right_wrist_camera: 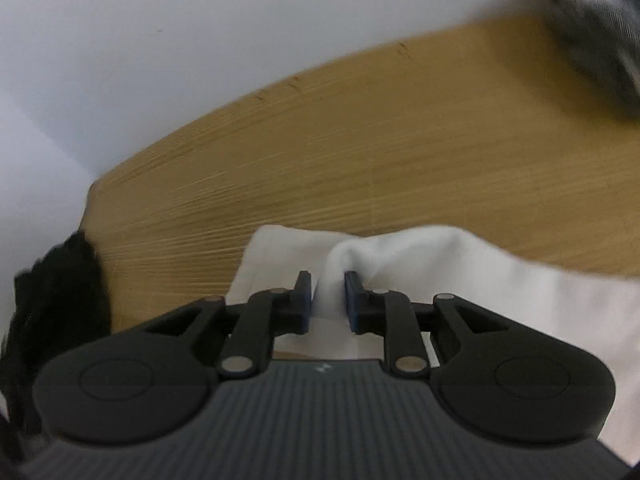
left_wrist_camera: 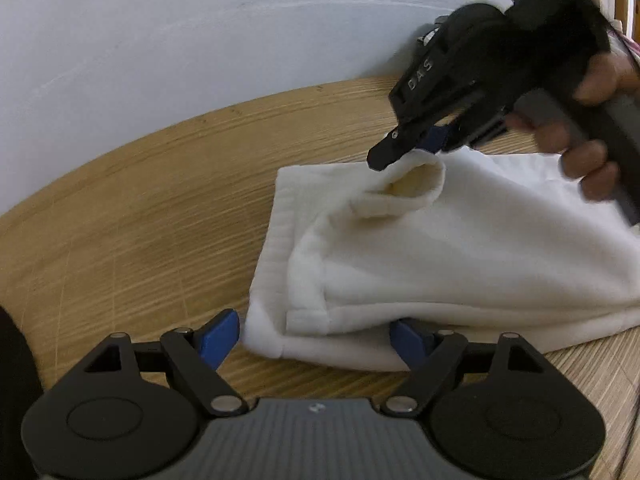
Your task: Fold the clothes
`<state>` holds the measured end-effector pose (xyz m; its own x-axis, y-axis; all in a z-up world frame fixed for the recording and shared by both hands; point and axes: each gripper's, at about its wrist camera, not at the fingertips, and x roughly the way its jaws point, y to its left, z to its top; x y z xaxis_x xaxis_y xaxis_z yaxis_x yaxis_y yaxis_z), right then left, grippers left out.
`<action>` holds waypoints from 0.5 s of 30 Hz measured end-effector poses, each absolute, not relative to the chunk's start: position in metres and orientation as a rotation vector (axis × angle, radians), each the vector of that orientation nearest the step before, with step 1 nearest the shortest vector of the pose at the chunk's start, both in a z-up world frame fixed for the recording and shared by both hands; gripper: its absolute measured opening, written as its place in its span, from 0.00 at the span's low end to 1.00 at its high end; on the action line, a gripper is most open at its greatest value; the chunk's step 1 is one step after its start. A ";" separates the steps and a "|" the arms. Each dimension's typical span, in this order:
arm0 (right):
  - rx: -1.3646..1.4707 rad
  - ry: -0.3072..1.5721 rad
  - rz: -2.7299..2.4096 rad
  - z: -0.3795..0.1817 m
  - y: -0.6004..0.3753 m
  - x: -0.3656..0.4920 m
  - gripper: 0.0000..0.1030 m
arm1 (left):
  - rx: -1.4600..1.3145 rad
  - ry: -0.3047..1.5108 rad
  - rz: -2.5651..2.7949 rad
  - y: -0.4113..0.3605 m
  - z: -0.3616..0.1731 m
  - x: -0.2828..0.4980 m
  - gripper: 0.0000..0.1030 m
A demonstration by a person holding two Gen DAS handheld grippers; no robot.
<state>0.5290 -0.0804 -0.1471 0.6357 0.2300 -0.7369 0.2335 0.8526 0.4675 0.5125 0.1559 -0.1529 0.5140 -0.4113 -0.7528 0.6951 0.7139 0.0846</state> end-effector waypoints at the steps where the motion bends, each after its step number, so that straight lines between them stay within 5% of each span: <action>1: 0.583 0.865 -0.008 -0.144 -0.080 0.522 0.25 | 0.402 0.779 -0.686 0.158 -0.153 0.511 0.82; 4: 0.537 0.753 -0.013 -0.125 -0.075 0.487 0.43 | 0.403 0.776 -0.681 0.163 -0.152 0.507 0.82; 6: 0.411 0.689 -0.017 -0.111 -0.060 0.459 0.70 | 0.405 0.771 -0.671 0.167 -0.151 0.503 0.82; 7: 0.333 0.677 0.014 -0.109 -0.051 0.451 0.73 | 0.404 0.768 -0.666 0.170 -0.150 0.501 0.82; 15: -0.174 0.755 0.239 -0.151 0.025 0.447 0.65 | 0.385 0.799 -0.629 0.197 -0.147 0.492 0.82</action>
